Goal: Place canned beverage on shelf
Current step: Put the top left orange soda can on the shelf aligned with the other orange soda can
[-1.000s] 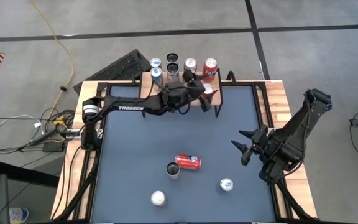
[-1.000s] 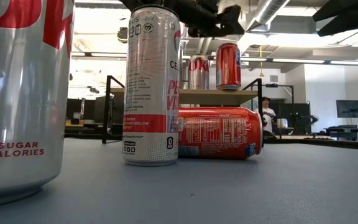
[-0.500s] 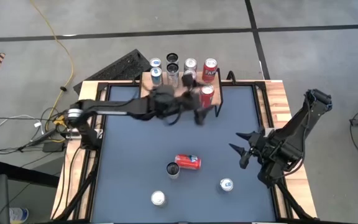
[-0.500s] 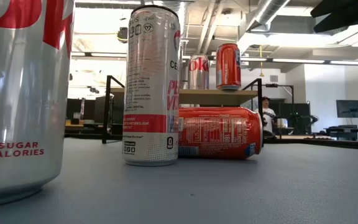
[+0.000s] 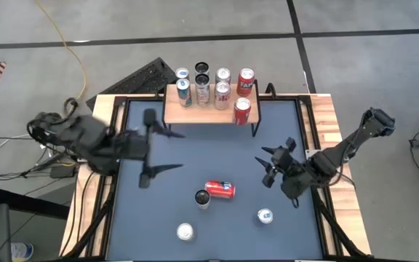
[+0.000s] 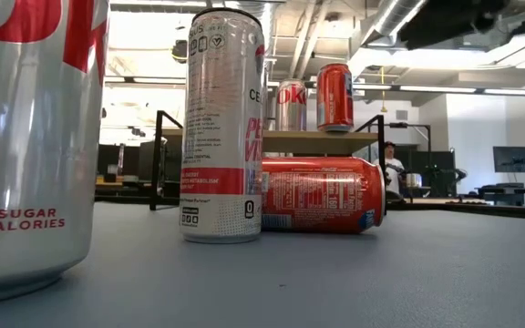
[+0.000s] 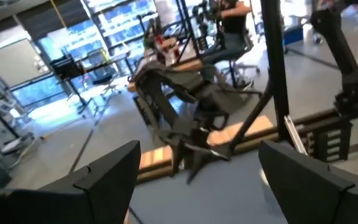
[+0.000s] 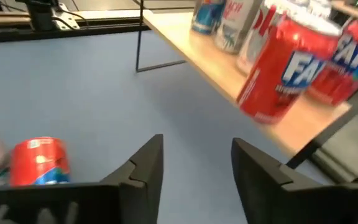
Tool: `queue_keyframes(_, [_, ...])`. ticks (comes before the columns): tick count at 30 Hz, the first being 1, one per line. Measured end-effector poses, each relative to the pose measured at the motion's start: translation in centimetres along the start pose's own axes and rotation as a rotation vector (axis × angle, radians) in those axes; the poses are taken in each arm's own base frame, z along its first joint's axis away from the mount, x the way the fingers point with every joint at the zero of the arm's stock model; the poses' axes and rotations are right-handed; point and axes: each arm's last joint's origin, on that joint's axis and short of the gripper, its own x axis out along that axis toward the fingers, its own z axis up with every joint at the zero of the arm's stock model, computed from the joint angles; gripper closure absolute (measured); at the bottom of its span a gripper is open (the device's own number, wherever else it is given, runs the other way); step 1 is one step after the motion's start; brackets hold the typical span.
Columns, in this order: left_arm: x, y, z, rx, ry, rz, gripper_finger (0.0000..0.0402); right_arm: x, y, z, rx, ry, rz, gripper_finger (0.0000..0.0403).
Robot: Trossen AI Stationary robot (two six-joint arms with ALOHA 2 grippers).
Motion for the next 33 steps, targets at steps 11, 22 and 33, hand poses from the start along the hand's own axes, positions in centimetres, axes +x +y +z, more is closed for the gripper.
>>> queue_keyframes(11, [-4.3,-7.7,-0.1,0.101,0.145,0.02,0.0129,2.8,-0.7,1.9,-0.036,0.005,-0.014,0.0357])
queue_keyframes(22, [-7.8,-12.3,-1.2,0.199,0.198,0.175,0.0166,6.7,0.7,1.5,-0.129,0.05,-0.065,0.0402])
queue_keyframes(33, [-10.1,-11.4,-4.2,0.074,0.326,0.138,0.0206,8.1,0.4,2.0,-0.086,0.045,-0.071,0.0403])
